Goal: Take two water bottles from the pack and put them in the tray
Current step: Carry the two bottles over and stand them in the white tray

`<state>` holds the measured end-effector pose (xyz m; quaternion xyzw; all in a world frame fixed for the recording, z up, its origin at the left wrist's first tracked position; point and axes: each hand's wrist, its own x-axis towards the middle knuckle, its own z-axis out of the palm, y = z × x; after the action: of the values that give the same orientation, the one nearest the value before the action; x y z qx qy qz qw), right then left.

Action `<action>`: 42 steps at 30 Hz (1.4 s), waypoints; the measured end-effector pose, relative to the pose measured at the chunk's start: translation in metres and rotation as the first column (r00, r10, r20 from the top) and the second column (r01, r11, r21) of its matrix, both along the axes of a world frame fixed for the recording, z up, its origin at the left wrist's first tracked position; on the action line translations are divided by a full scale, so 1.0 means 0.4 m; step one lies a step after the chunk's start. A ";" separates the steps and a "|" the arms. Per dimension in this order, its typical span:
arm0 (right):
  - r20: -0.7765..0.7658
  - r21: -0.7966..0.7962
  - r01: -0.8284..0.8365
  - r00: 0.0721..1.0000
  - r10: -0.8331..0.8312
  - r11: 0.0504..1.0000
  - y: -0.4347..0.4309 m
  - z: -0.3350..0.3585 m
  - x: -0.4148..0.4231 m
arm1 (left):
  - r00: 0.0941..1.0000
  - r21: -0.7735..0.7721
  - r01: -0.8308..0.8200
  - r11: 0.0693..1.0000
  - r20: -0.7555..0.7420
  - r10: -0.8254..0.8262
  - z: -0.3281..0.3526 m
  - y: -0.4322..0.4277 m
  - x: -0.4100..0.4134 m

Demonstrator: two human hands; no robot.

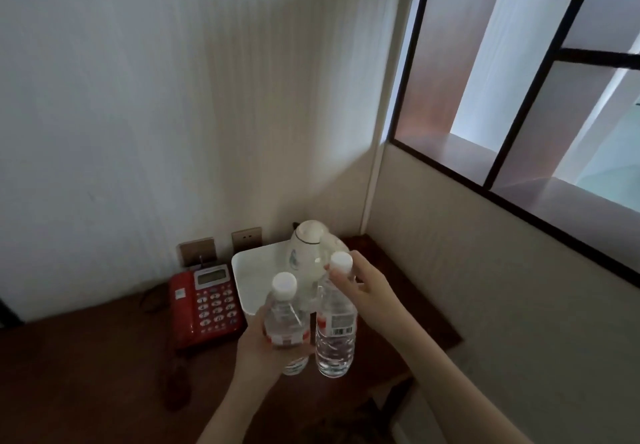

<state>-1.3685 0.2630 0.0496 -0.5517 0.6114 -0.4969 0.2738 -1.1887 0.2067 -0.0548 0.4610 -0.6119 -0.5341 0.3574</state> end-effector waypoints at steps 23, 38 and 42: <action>-0.142 0.238 -0.138 0.974 0.175 0.961 -0.172 -0.269 -0.091 | 0.940 -0.051 -0.183 0.982 0.282 0.190 -0.220 -0.096 -0.090; -0.117 0.325 -0.192 0.964 0.241 0.926 -0.193 -0.288 -0.092 | 0.842 0.002 -0.198 0.980 0.512 0.169 -0.322 -0.120 -0.096; -0.131 0.361 -0.225 0.949 0.288 0.905 -0.192 -0.290 -0.096 | 0.841 0.005 -0.115 0.993 0.533 0.094 -0.305 -0.129 -0.088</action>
<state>-1.4069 0.1862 -0.0663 -0.6145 0.6322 -0.2904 0.3720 -1.2239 0.1552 -0.1770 0.6301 -0.6509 -0.3765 0.1939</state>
